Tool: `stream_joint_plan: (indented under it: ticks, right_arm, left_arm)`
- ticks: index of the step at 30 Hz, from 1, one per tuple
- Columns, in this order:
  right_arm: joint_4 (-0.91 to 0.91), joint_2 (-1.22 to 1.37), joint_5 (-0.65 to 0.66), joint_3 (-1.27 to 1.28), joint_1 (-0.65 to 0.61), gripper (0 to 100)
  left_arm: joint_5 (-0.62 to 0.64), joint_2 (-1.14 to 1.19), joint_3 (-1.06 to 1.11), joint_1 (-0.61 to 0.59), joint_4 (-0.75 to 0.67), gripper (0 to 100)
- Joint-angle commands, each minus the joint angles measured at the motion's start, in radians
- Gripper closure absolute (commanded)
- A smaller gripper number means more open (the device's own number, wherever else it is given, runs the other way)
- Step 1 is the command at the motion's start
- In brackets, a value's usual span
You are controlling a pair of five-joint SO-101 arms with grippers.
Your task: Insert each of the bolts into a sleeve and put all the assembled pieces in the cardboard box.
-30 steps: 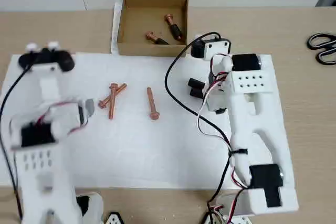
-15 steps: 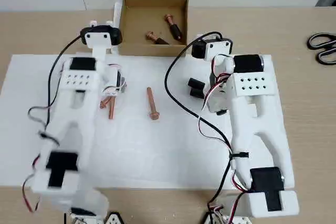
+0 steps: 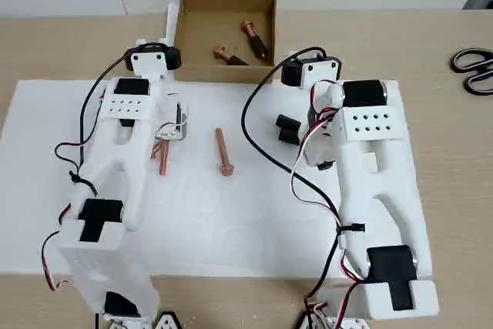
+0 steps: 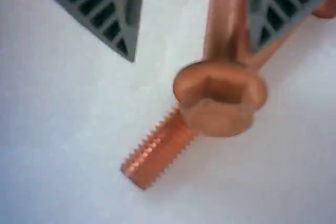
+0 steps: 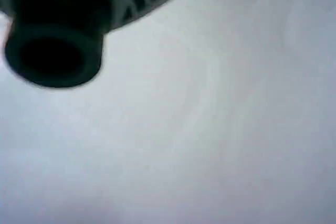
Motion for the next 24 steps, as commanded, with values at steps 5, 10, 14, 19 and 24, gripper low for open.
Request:
stream_joint_plan:
  ticks: [5, 10, 14, 19, 24]
  right_arm:
    - [-0.004, -0.050, 0.009, -0.040, 0.004, 99.4]
    - [-0.004, -0.050, 0.008, -0.040, 0.004, 99.4]
    - [-0.004, -0.050, 0.006, -0.040, 0.004, 99.4]
    - [-0.004, -0.050, 0.006, -0.040, 0.004, 99.4]
    - [-0.004, -0.050, 0.006, -0.040, 0.004, 99.4]
  left_arm:
    - [0.023, -0.006, -0.038, 0.002, 0.002, 87]
    - [0.028, -0.005, -0.036, 0.002, 0.003, 87]
    - [0.028, -0.005, -0.010, 0.002, -0.005, 87]
    - [0.028, -0.005, 0.001, 0.002, -0.017, 90]
    - [0.028, -0.005, 0.002, 0.003, -0.012, 92]
